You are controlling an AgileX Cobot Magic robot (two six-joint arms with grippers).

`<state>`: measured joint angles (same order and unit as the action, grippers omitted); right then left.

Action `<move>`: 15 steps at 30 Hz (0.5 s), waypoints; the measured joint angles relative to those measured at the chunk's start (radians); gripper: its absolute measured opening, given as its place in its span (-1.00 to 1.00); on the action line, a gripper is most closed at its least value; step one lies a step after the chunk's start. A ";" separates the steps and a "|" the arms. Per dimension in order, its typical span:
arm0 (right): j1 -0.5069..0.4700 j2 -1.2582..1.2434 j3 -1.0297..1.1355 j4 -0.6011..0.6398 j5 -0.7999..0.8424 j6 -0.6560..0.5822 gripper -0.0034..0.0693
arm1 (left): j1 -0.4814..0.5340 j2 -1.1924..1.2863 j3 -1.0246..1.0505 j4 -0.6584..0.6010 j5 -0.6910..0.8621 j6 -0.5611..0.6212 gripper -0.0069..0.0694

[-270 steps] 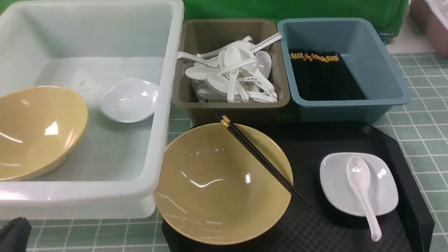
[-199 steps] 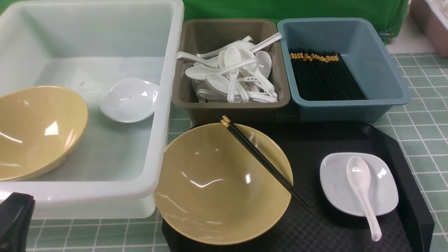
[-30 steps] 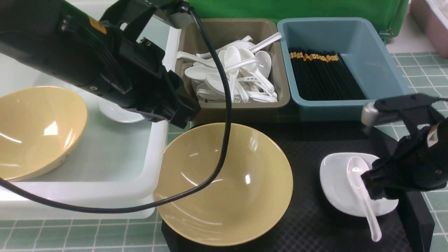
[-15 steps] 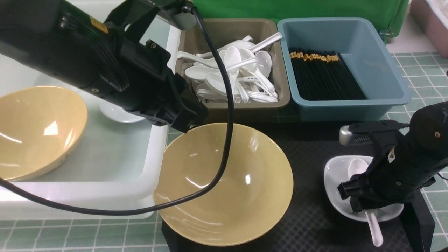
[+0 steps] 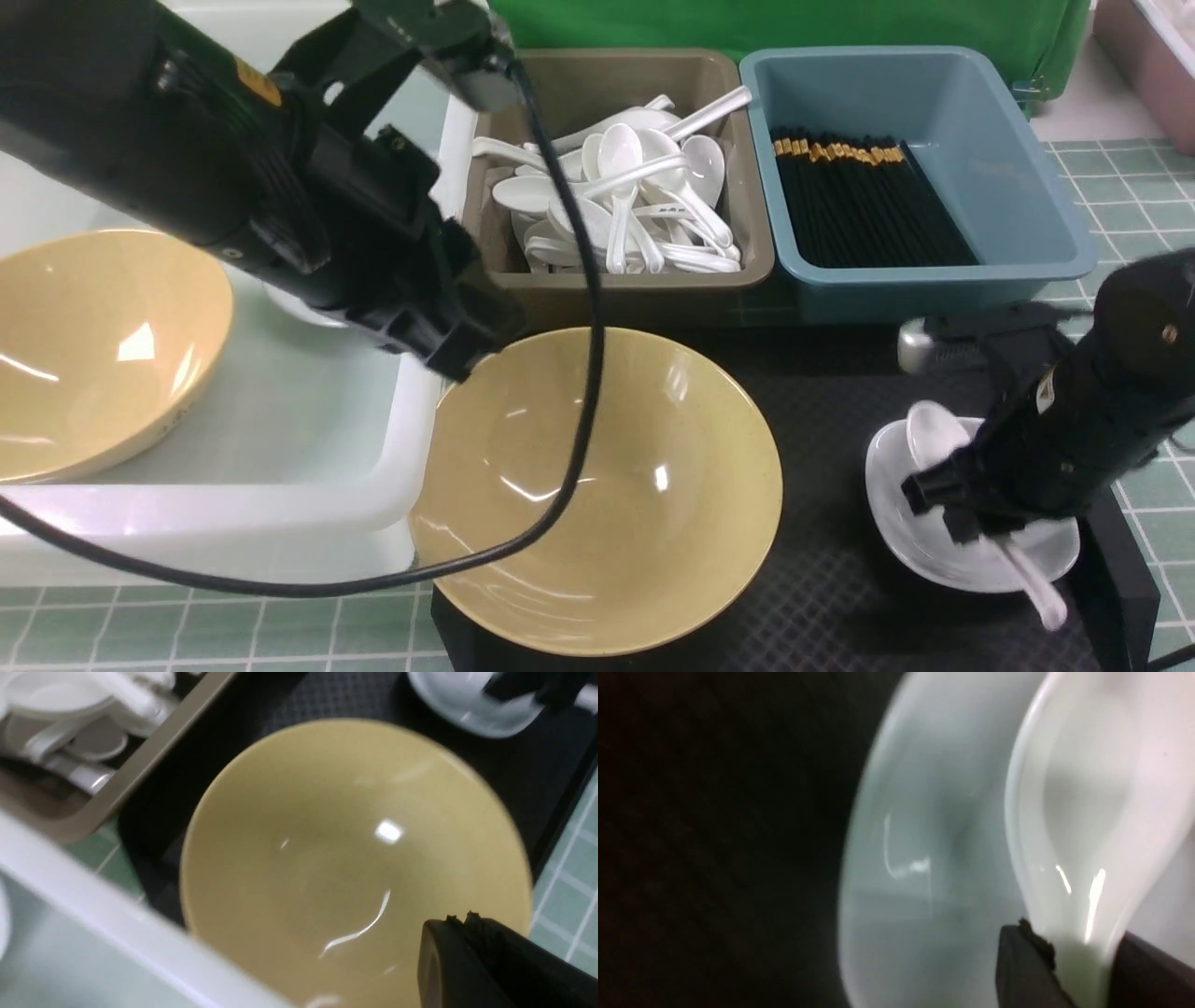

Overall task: On blue table put chopsticks spoon bowls plates into blue grey white boxes.
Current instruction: 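Place the white spoon into the bin of spoons with the right gripper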

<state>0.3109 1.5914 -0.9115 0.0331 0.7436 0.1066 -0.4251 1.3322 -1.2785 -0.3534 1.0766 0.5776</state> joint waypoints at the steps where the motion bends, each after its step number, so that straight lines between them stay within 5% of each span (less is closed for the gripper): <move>1: 0.000 -0.020 -0.051 0.000 0.024 -0.016 -0.30 | 0.001 -0.015 0.000 0.059 0.003 -0.042 -0.81; 7: 0.005 -0.035 -0.310 0.002 0.054 -0.048 -0.30 | 0.006 -0.110 0.014 0.194 0.002 -0.206 -0.81; 15: 0.062 0.101 -0.642 0.011 0.008 -0.057 -0.30 | 0.006 -0.240 0.164 0.201 -0.031 -0.231 -0.81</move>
<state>0.3730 1.6927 -1.5533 0.0438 0.7520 0.0494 -0.4189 1.0923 -1.1143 -0.1526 1.0455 0.3466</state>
